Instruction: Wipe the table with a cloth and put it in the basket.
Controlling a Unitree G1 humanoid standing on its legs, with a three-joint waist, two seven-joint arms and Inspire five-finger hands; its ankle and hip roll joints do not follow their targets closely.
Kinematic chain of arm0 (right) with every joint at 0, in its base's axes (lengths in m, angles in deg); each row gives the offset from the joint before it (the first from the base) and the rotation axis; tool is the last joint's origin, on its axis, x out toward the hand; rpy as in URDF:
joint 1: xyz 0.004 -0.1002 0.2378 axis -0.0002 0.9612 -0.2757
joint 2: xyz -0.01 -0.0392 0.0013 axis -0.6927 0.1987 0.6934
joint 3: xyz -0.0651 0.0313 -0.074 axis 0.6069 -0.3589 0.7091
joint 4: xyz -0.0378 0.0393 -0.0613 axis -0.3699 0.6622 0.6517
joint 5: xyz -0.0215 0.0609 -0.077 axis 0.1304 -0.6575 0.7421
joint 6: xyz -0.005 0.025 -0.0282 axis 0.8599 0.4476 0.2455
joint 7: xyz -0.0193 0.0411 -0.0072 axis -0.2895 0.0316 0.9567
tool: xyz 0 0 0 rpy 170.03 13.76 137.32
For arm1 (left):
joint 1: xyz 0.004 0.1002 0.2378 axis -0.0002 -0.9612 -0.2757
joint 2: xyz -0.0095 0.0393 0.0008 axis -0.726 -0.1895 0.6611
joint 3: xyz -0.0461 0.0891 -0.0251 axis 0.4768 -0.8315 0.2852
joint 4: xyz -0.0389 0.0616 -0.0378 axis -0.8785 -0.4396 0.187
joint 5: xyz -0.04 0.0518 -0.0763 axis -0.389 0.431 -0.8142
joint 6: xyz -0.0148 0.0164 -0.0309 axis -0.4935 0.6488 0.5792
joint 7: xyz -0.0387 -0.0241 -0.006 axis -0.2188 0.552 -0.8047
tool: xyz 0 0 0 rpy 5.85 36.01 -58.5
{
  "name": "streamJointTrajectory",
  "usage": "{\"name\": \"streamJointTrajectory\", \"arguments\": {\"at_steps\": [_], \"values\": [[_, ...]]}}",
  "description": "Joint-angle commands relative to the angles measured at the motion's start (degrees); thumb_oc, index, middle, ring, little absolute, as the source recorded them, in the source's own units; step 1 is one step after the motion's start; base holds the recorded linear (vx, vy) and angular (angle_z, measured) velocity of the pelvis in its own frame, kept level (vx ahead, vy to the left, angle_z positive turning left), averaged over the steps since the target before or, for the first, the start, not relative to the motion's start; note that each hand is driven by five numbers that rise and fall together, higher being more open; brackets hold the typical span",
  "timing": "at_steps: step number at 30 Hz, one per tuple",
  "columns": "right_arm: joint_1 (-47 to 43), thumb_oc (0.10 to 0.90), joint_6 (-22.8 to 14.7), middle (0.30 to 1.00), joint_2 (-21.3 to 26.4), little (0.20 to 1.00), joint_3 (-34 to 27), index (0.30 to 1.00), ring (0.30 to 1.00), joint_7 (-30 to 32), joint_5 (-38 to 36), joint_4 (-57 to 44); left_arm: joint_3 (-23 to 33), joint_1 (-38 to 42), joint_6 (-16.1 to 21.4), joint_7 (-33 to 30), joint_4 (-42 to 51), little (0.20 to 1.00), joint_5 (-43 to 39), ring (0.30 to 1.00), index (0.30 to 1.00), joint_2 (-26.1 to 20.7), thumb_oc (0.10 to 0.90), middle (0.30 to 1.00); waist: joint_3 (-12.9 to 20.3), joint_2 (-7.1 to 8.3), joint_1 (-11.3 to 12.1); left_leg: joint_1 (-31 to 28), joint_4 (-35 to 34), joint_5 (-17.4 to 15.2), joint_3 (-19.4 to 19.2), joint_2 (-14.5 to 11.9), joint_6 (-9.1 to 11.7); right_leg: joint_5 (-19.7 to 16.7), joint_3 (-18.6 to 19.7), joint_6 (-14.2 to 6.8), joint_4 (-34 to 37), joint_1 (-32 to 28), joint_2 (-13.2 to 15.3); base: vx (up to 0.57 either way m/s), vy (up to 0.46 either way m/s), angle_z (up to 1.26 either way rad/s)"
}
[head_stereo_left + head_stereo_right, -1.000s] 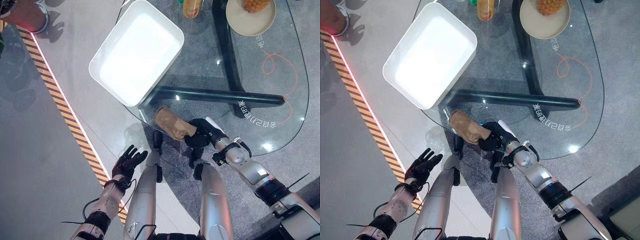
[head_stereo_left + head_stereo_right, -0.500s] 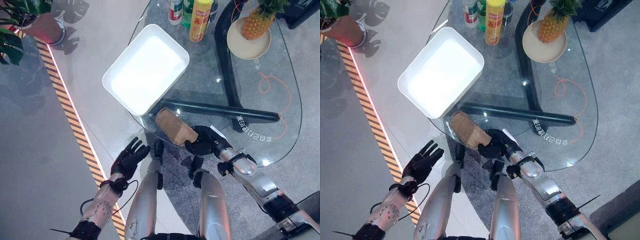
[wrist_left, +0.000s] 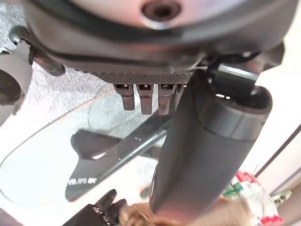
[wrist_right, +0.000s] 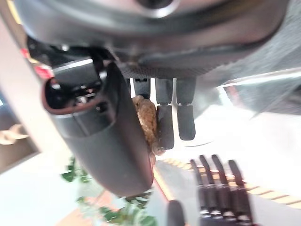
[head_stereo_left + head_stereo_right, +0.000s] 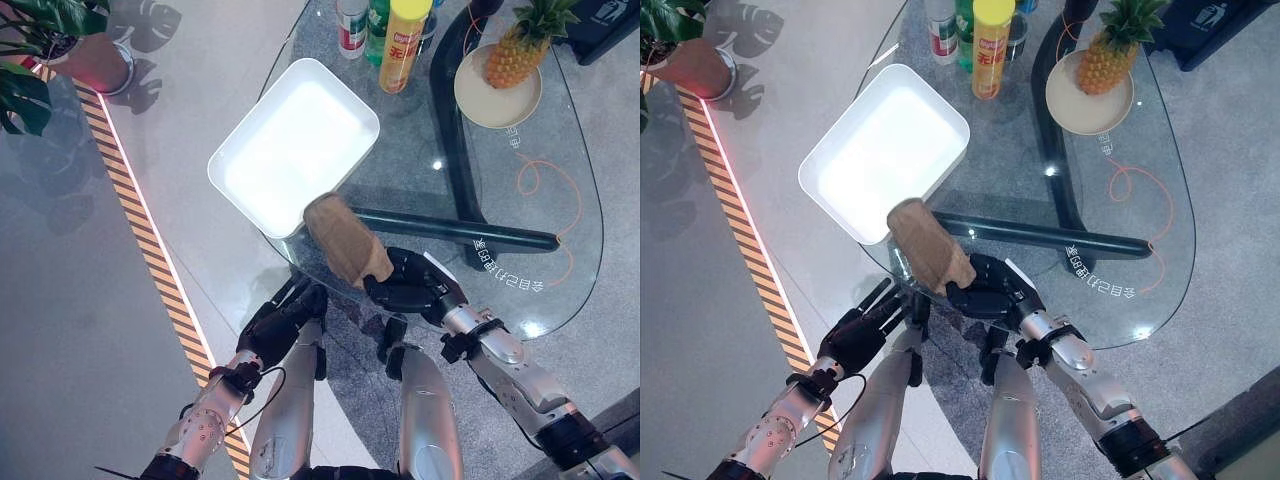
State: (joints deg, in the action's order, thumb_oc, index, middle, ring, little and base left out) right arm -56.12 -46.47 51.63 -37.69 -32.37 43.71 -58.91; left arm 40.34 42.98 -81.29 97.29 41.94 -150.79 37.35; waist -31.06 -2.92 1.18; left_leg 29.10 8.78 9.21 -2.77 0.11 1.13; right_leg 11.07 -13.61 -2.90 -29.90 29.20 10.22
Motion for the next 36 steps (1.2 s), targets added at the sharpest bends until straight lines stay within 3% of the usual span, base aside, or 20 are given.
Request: {"name": "streamJointTrajectory", "arguments": {"at_steps": [1,14,25,36], "values": [[-2.11,0.1,-8.85,0.3,-0.33,0.2,-2.92,0.3,0.3,-6.42,-1.99,-12.74,1.11,-2.42,0.23,5.03,8.71,0.9,-3.24,0.9,0.9,-1.56,0.8,0.9,1.27,2.48,-0.58,-1.0,12.3,-14.06,-5.23,2.27,-0.51,-8.79,0.62,-1.56,11.77,-1.49,-4.98,0.0,0.0,0.0],[-3.03,0.1,-6.8,0.3,2.34,0.2,0.11,0.3,0.3,-10.53,1.93,-14.62,2.61,2.16,3.2,8.62,11.93,0.9,-10.61,0.9,0.9,-1.78,0.8,0.9,1.27,3.85,-0.96,-0.5,12.78,-13.88,-5.69,1.97,-0.18,-9.01,0.92,-1.82,11.92,-1.29,-5.2,0.0,-0.002,-0.01],[-3.91,0.1,-5.75,0.3,3.43,0.2,2.02,0.3,0.3,-13.21,3.26,-15.87,3.23,3.99,3.47,8.39,14.23,0.9,-8.75,0.9,0.9,-2.6,0.8,0.9,1.27,4.11,-1.06,-0.17,12.9,-13.74,-5.27,2.14,-0.06,-9.06,1.41,-1.87,11.68,-0.86,-5.29,0.0,0.002,-0.02],[-5.23,0.1,-1.07,0.3,3.25,0.2,5.57,0.3,0.3,-5.96,12.01,-15.15,1.85,4.78,2.64,9.54,15.09,0.9,-9.24,0.9,0.9,-1.36,0.8,0.9,1.27,3.9,-1.37,-0.17,12.3,-13.45,-5.48,2.52,-0.04,-9.17,2.11,-1.86,12.22,-0.6,-5.59,0.0,0.009,0.0]]}}
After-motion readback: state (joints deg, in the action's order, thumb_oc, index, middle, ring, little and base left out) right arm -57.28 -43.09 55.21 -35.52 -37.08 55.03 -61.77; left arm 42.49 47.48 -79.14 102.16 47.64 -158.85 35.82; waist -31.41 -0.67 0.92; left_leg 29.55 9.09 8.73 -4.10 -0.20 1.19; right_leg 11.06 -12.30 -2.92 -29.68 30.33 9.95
